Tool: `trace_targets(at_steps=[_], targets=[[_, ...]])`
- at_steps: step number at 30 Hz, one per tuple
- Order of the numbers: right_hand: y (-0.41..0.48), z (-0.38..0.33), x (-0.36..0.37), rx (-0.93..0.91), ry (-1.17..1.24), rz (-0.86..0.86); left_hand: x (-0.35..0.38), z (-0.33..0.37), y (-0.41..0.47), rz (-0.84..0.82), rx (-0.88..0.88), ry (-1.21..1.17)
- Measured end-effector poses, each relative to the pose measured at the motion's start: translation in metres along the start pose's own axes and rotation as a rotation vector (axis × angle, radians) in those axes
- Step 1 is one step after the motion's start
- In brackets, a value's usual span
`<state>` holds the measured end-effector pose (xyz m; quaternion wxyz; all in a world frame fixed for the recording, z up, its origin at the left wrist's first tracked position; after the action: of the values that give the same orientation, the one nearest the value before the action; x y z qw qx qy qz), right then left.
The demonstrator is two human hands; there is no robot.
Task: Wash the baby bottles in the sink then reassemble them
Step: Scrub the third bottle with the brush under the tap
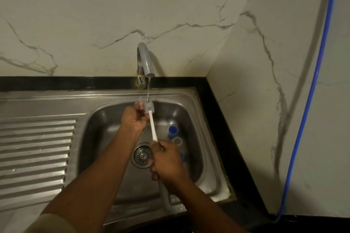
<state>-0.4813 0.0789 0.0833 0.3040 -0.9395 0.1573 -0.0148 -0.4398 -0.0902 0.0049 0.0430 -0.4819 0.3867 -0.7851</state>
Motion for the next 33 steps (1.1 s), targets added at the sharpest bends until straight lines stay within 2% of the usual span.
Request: trace_targets(at_steps=[2, 4, 9, 11, 13, 17, 19, 25, 28, 31, 33], targets=[[0.011, -0.011, -0.006, -0.018, 0.010, 0.036, -0.002, -0.005, -0.005, -0.057, -0.007, 0.228], [0.018, -0.021, -0.008, -0.050, -0.016, 0.022, -0.003, -0.012, -0.008, -0.088, -0.023, 0.317], [0.004, -0.003, 0.003, -0.048, -0.160, -0.048, -0.004, 0.000, 0.006, -0.018, 0.033, 0.123], [0.008, 0.001, 0.003, -0.068, -0.121, -0.019, -0.009, -0.002, 0.007, -0.054, 0.051, 0.199], [0.013, 0.001, -0.002, -0.109, -0.151, 0.037, -0.014, -0.003, 0.005, -0.084, 0.176, 0.458], [0.016, 0.008, -0.015, -0.142, -0.246, 0.043, -0.008, 0.014, 0.004, -0.142, 0.610, 1.083], [0.017, 0.009, -0.022, -0.136, -0.241, 0.033, -0.008, 0.020, 0.008, -0.129, 0.709, 1.319], [0.027, 0.009, -0.038, -0.161, -0.227, 0.052, -0.001, 0.010, 0.006, -0.147, 0.819, 1.545], [0.029, 0.016, -0.048, -0.128, -0.182, 0.047, 0.000, 0.018, 0.005, 0.056, 0.869, 1.407], [0.033, 0.019, -0.062, -0.107, -0.150, 0.044, 0.013, 0.015, 0.005, -0.040, 0.875, 1.552], [0.036, 0.021, -0.072, -0.104, -0.130, 0.050, 0.021, 0.019, 0.002, -0.015, 0.906, 1.550]])
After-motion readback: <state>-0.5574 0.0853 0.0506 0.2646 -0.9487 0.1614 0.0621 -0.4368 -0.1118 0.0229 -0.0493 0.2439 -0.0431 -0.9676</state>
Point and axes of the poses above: each hand's wrist, its own y-axis towards the middle knuckle, its own x-axis out of the palm, z = x × y, the point moved 4 cm from there along y, towards the middle knuckle, and after that the axes turned 2 degrees about -z, right-handed, at the moved point
